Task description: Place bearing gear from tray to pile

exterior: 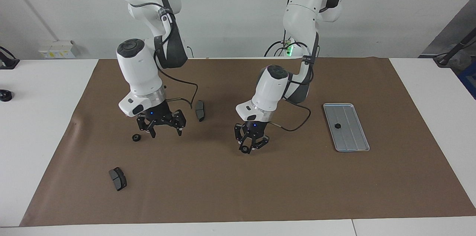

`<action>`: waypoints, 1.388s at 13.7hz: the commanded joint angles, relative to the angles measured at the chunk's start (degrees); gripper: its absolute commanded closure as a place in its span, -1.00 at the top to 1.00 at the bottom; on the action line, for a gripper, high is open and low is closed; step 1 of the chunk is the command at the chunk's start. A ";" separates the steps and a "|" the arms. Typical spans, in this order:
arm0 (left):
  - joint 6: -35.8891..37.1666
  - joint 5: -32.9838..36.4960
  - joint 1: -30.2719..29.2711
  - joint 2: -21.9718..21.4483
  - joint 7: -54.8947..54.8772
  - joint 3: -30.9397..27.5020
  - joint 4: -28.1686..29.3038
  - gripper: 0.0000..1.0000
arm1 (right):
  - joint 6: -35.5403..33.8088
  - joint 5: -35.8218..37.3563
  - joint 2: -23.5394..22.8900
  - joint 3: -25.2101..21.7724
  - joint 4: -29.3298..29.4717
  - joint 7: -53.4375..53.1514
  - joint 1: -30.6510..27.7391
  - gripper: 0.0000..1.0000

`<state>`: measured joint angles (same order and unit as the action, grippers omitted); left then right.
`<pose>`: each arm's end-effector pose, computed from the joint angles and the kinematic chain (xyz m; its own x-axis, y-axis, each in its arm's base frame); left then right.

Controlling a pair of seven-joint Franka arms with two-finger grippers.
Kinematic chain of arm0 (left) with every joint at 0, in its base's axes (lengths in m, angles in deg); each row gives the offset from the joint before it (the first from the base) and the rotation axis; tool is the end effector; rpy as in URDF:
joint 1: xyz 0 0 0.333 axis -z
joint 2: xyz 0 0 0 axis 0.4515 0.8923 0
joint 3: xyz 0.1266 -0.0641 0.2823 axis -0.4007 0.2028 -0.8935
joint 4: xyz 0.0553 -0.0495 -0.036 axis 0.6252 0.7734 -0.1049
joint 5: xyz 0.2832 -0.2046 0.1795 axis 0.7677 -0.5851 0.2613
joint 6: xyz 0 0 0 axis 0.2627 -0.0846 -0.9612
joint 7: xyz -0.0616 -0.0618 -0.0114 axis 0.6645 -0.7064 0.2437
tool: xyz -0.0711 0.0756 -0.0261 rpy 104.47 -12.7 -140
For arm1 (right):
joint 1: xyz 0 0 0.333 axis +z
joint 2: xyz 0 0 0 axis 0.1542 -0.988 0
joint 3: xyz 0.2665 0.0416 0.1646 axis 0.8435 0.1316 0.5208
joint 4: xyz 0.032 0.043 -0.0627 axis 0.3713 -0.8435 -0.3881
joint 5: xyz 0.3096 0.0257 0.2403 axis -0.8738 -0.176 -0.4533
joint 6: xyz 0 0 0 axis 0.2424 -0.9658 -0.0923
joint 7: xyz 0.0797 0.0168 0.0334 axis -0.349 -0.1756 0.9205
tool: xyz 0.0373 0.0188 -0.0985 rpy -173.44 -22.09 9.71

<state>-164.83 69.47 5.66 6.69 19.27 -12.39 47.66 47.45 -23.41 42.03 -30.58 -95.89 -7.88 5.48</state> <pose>0.6008 -0.3901 0.3111 0.8137 -0.3916 0.4297 -0.4812 -0.8684 0.1199 0.6486 0.1286 0.4292 0.9667 -0.0257 0.2545 -0.0048 -0.9966 -0.0824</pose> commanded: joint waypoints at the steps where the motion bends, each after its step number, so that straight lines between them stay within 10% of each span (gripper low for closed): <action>1: 0.16 -0.74 0.02 -1.56 0.09 -0.58 2.67 1.00 | -1.03 -1.03 -2.92 0.29 4.32 -2.10 0.94 1.00; 7: 17.35 -0.48 -6.47 -9.72 0.00 -1.28 3.82 1.00 | -0.41 -0.60 -8.71 0.37 11.52 -6.14 5.24 1.00; 13: 36.36 7.32 -19.38 -15.88 0.00 -1.28 4.34 1.00 | -0.68 4.85 -24.16 0.29 27.24 -16.85 13.94 1.00; 19: 28.06 8.58 -31.00 -19.66 -0.35 -1.20 16.36 1.00 | 2.47 7.58 -27.00 0.37 26.75 -18.10 18.42 1.00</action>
<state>-130.97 77.13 -23.38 -9.37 18.87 -14.34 57.03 48.65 -17.39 16.08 -30.36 -69.67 -25.31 22.79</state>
